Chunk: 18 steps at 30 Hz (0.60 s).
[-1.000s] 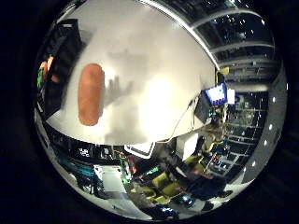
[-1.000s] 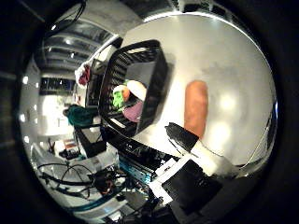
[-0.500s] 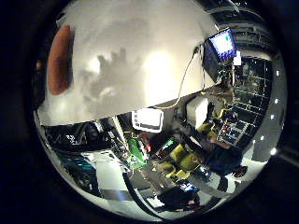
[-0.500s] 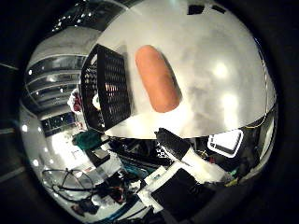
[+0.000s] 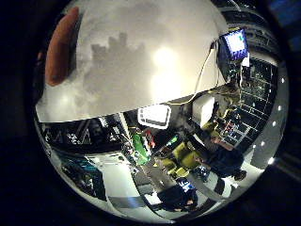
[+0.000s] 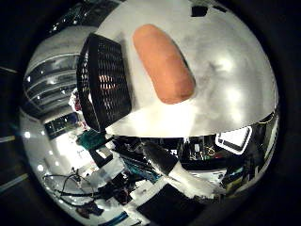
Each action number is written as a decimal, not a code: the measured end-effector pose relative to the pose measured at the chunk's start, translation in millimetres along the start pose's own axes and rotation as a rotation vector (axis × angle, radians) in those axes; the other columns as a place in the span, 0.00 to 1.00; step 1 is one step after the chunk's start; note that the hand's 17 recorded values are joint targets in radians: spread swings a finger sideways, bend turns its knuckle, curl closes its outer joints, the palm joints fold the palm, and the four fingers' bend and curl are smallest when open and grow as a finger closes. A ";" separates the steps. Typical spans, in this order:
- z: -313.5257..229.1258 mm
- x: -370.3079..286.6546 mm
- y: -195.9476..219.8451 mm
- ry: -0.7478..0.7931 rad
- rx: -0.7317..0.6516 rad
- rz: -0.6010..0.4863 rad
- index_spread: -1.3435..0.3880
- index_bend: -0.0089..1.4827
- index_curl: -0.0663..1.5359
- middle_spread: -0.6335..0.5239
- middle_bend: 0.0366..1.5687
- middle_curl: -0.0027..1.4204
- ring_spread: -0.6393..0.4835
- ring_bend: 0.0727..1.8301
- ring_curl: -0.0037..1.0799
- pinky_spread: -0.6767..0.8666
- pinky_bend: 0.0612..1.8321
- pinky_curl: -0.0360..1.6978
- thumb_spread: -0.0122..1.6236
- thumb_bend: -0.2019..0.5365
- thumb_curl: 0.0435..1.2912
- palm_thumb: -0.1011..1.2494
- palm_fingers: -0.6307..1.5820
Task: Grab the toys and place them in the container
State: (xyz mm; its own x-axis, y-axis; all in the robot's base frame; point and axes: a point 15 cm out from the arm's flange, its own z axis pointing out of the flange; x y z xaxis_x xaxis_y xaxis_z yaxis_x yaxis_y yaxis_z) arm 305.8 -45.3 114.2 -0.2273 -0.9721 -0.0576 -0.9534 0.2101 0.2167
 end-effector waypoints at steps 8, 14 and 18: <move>36.6 -14.2 -12.8 0.018 -0.023 -0.009 0.70 0.14 0.28 0.74 0.08 0.16 0.83 0.07 0.24 0.75 0.19 0.20 0.61 0.23 0.19 0.37 0.35; 57.2 -21.1 -17.4 0.028 -0.052 -0.007 0.70 0.14 0.29 0.75 0.08 0.16 0.83 0.07 0.24 0.75 0.19 0.20 0.61 0.23 0.20 0.36 0.35; 64.6 -27.5 -22.7 0.035 -0.042 -0.011 0.71 0.14 0.29 0.75 0.08 0.16 0.83 0.07 0.24 0.75 0.19 0.20 0.61 0.23 0.20 0.36 0.35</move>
State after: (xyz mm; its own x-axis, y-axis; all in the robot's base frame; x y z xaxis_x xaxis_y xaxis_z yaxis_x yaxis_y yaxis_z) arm 320.9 -16.7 47.9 -0.2086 -0.9777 -0.0260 -0.9464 0.1951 0.2574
